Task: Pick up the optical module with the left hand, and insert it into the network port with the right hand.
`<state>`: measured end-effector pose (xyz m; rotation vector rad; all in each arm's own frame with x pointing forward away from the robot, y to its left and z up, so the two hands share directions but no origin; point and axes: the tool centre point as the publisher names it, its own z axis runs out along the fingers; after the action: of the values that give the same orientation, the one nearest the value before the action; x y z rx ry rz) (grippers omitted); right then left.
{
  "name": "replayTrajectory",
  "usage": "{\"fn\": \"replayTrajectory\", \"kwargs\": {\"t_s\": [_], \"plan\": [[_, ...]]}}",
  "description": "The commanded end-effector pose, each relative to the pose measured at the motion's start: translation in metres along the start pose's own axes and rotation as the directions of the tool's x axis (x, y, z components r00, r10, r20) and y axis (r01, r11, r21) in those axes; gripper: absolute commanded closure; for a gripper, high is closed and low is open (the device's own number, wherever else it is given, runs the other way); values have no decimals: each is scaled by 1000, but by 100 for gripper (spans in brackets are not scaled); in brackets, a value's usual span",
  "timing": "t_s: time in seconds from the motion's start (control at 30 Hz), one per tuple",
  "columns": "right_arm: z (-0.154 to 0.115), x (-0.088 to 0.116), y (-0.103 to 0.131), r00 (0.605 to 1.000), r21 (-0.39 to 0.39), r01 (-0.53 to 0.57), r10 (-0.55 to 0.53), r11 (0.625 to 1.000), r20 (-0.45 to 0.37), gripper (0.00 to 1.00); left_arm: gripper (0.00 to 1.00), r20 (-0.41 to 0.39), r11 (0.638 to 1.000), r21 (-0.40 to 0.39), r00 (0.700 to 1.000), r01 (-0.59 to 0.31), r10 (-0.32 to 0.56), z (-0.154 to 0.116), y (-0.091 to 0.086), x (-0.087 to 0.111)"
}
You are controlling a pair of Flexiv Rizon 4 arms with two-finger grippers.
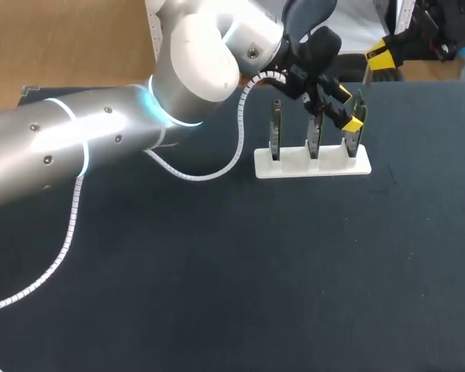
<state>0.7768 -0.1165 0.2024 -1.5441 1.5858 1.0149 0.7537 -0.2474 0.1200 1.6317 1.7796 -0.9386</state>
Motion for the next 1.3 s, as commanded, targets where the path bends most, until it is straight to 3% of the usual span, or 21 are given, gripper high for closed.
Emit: {"fn": "replayTrajectory", "kwargs": {"t_s": [0.03,0.37,0.8,1.3], "plan": [[0,0,1,1000,2,1,-1,1000,2,100,0,-1,1000,-6,1000,2,-2,0,-2,0],[2,3,2,1000,-3,6,-6,1000,3,100,0,-9,1000,-15,1000,8,-8,0,-2,2],[13,14,6,997,-12,55,-55,998,-55,100,0,-9,1000,-15,1000,8,-8,0,-2,2],[14,26,4,995,2,42,-42,999,-95,100,0,-9,1000,-15,1000,8,-8,0,-2,2]]}}
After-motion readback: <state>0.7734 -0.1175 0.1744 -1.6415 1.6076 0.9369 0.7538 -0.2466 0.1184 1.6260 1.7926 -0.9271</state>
